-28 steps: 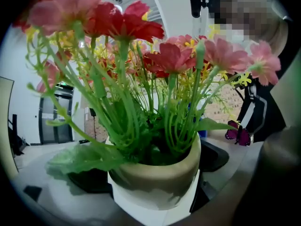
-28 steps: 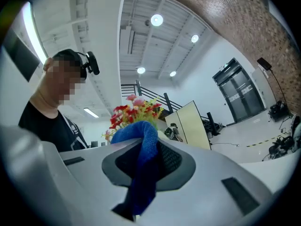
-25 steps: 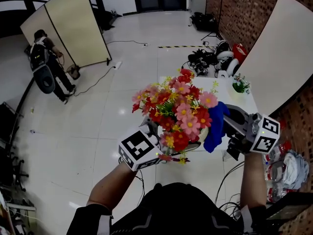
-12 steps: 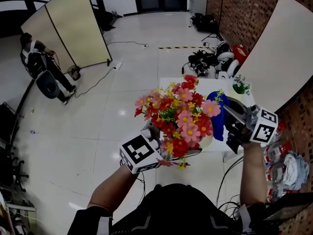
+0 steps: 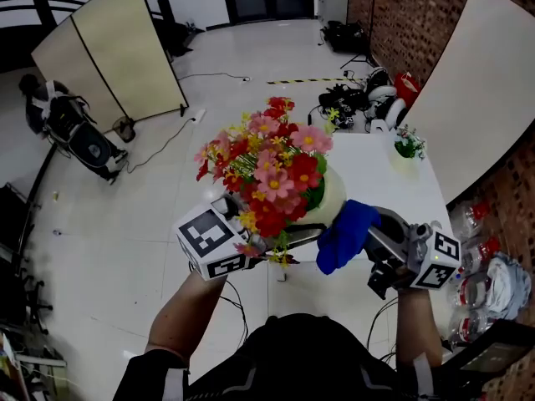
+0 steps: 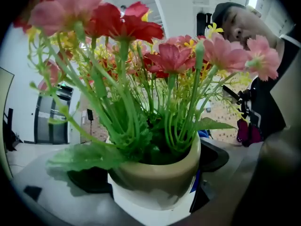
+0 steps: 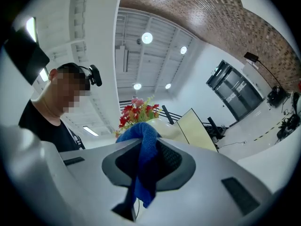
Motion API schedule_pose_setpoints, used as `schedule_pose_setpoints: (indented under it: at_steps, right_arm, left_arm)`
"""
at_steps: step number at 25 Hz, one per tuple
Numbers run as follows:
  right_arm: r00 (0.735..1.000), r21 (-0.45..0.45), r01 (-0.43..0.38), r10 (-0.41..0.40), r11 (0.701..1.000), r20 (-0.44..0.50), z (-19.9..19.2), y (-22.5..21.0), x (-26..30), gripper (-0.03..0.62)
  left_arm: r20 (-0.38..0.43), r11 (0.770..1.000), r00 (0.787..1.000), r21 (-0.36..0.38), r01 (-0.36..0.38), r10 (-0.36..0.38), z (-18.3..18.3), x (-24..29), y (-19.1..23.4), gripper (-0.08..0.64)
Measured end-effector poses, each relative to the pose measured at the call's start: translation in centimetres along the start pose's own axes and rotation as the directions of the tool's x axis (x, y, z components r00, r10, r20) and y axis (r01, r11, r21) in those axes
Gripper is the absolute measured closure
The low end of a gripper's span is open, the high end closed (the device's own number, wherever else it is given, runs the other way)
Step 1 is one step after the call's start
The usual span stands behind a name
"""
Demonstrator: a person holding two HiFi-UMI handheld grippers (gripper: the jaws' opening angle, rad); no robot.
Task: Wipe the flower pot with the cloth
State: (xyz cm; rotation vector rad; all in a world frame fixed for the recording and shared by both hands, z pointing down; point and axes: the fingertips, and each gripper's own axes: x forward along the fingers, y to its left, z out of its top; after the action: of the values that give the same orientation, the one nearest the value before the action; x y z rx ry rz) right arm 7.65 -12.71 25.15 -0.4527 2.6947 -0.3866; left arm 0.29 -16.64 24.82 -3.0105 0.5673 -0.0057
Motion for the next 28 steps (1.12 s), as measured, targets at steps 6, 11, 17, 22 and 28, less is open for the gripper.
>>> schedule_pose_setpoints:
  at_steps: [6,11,17,22,28]
  right_arm:
    - [0.995,0.076,-0.019,0.012,0.997,0.099,0.9,-1.6,-0.1,0.538]
    - [0.994,0.087,0.025,-0.034,0.996,0.108,1.4,-3.1,0.3,0.538]
    - [0.997,0.084,0.018,-0.024,0.996,0.067,2.3,-4.7,2.0,0.538]
    - [0.991,-0.037,-0.129,0.128,0.991,-0.035,3.8,-2.0,2.3,0.538]
    - [0.938,-0.023,-0.289,0.279,0.957,-0.205,1.8,-0.8,2.8,0.538]
  left_arm:
    - [0.032,0.998,0.999,-0.066,0.019,-0.017,0.6,0.2,-0.5,0.015]
    - [0.045,0.995,0.996,-0.058,0.079,-0.076,0.9,-0.6,-2.3,0.015]
    - [0.090,0.986,0.982,-0.020,0.168,-0.166,1.8,-1.2,-3.8,0.015]
    - [0.031,0.976,0.975,0.017,0.219,-0.219,1.0,-2.1,-5.1,0.015]
    - [-0.016,0.966,0.967,0.035,0.256,-0.256,-0.2,-0.8,-7.7,0.015]
